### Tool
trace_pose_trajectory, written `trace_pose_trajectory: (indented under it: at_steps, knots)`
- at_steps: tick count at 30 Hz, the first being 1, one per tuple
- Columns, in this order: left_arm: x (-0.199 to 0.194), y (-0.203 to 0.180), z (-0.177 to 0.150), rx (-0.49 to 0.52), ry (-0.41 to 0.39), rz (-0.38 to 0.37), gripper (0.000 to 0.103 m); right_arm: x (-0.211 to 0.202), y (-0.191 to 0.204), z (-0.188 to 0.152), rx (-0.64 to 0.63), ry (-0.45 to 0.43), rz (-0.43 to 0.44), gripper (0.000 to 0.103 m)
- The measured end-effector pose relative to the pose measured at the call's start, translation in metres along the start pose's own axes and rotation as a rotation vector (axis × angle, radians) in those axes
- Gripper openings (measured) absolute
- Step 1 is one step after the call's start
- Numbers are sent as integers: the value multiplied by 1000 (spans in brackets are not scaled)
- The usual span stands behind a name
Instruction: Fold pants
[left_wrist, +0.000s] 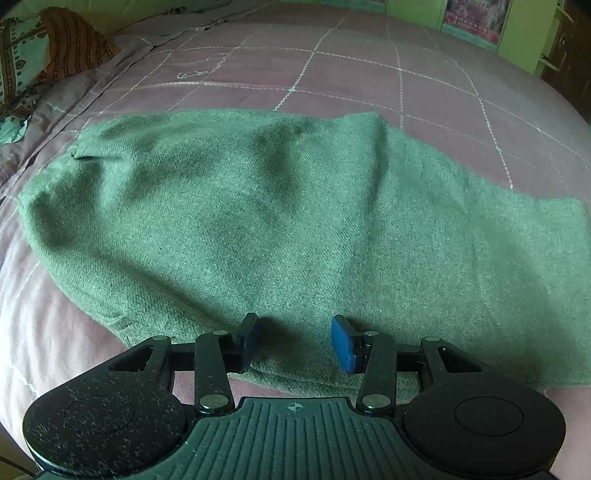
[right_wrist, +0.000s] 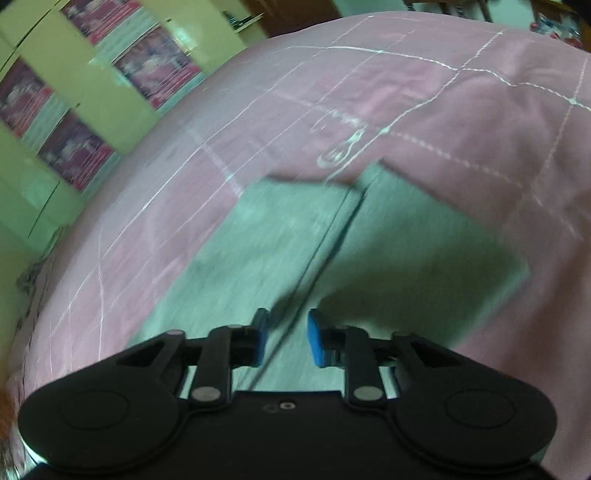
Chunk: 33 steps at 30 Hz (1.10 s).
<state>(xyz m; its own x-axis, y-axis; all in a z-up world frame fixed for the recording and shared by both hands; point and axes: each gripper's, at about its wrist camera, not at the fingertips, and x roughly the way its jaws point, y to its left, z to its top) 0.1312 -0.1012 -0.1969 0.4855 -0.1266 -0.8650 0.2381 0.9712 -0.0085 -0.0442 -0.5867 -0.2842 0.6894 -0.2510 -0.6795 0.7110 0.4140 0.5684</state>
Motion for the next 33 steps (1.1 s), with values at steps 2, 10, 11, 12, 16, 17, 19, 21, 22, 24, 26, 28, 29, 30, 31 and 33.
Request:
trace_pose_trajectory:
  at_steps: [2,10,11,12,16,17,19,21,22,24,26,28,29,30,31,33]
  knots:
    - [0,0,0,-6,-2,-1,44,11,-3,10,39,-19,1,19]
    - [0,-5,-1,13,-4,20,45,-4,20,33,-48,-122,63,5]
    - [0,-4,-1,13,-6,20,45,-22,29,33,-113,-164,85,5]
    - [0,-4,-2,10,-8,19,45,-35,32,31,-160,-193,91,5]
    - [0,-5,-4,23,-21,23,45,-67,3,12,-189,-209,19,5]
    - [0,-6,-5,31,-23,26,45,-64,-10,5,-191,-183,-22,5]
    - [0,-7,-5,42,-25,29,46,-53,-36,-11,-156,-96,-89,4]
    - [-1,-8,-4,52,-24,31,46,-51,-45,-20,-140,-94,-88,6]
    - [-1,-7,-4,52,-24,31,47,-50,-41,-19,-151,-96,-93,10]
    - [-1,-7,-4,45,-25,30,47,-53,-35,-15,-145,-102,-72,15]
    - [-1,-7,-4,50,-29,32,47,-53,-34,-7,-139,-96,-47,17]
    - [-1,-7,-5,46,-32,31,47,-57,-41,-4,-109,-74,-57,19]
    - [-1,-7,-6,49,-34,32,47,-62,-48,-5,-72,-74,-47,19]
    - [0,-8,-6,53,-34,35,48,-67,-55,-8,-36,-73,-32,19]
    - [0,-8,-6,53,-34,36,48,-71,-60,-10,-14,-71,-27,19]
    - [-1,-9,-6,51,-33,34,50,-76,-61,-10,4,-69,-28,20]
